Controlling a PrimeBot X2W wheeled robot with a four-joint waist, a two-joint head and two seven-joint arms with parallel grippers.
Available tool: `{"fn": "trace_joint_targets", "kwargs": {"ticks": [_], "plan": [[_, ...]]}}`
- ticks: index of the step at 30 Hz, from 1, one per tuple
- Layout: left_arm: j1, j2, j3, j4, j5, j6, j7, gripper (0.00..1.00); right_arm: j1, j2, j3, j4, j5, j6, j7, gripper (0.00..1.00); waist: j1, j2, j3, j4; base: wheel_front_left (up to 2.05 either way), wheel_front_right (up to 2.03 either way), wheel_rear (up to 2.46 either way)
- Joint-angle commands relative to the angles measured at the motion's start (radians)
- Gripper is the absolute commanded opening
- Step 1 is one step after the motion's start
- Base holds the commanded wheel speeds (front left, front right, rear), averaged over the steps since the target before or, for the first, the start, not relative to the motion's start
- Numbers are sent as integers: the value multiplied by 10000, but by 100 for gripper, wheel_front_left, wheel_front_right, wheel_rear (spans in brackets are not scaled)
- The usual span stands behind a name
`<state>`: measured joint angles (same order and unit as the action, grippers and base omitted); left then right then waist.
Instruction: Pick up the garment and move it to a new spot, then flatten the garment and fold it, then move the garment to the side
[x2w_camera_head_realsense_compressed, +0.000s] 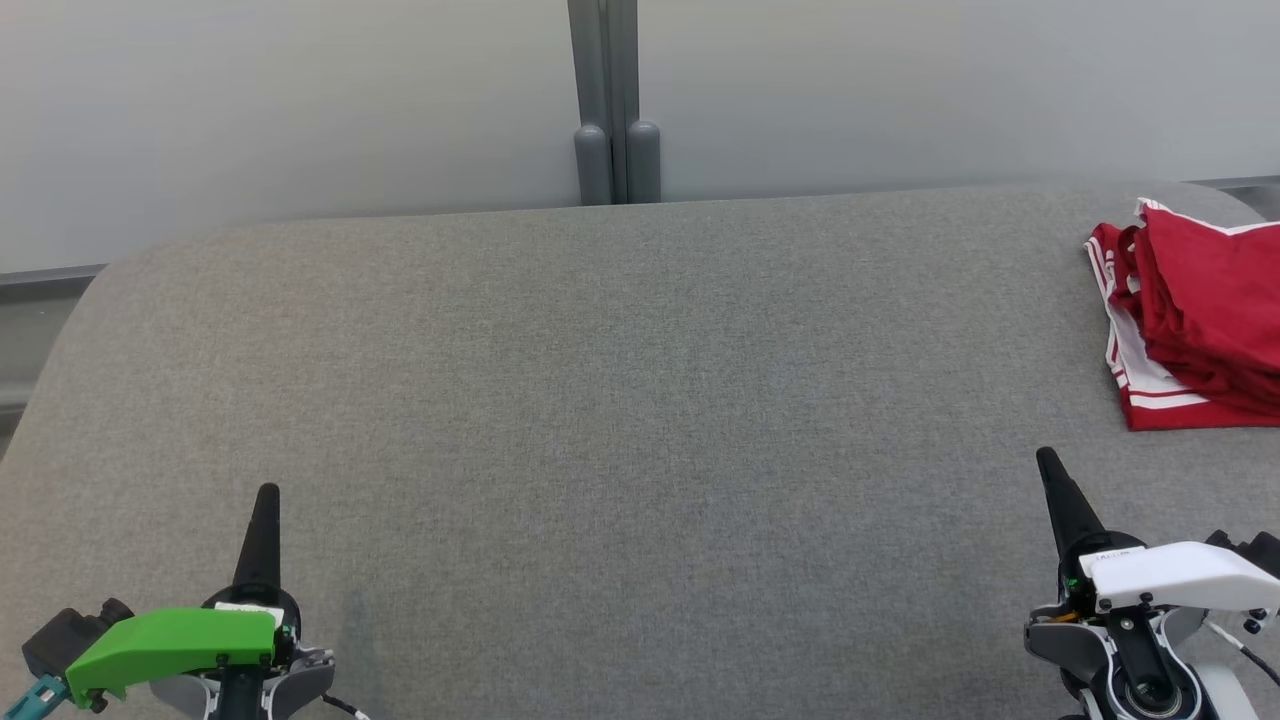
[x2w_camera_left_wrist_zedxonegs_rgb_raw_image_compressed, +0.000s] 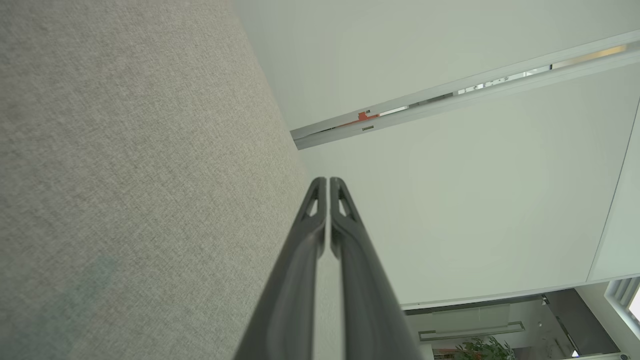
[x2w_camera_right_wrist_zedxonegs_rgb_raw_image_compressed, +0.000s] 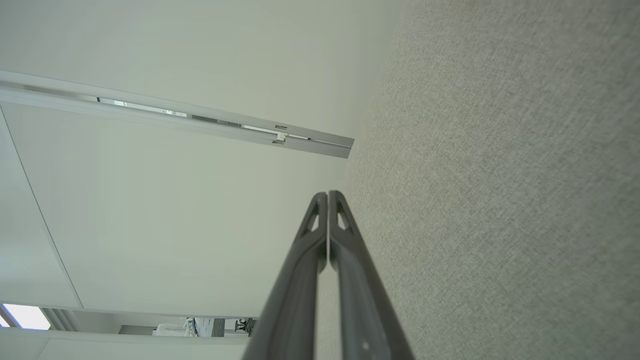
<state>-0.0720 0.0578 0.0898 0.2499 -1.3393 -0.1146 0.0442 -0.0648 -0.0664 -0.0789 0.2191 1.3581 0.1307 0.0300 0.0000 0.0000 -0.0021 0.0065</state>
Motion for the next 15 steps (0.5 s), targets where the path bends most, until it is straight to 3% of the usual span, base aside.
{"fn": "trace_joint_targets", "kwargs": {"ticks": [1, 15], "plan": [[-213, 19, 54, -72, -263, -73, 87, 0, -151, 6, -41, -15, 258, 3, 70, 0, 0, 0, 2, -2, 0, 0, 0], [-317, -26, 153, -66, -1349, -109, 359, 0, -307, 30, -130, 108, 1293, 2, 385, 0, 0, 0, 21, -27, 0, 0, 0]]}}
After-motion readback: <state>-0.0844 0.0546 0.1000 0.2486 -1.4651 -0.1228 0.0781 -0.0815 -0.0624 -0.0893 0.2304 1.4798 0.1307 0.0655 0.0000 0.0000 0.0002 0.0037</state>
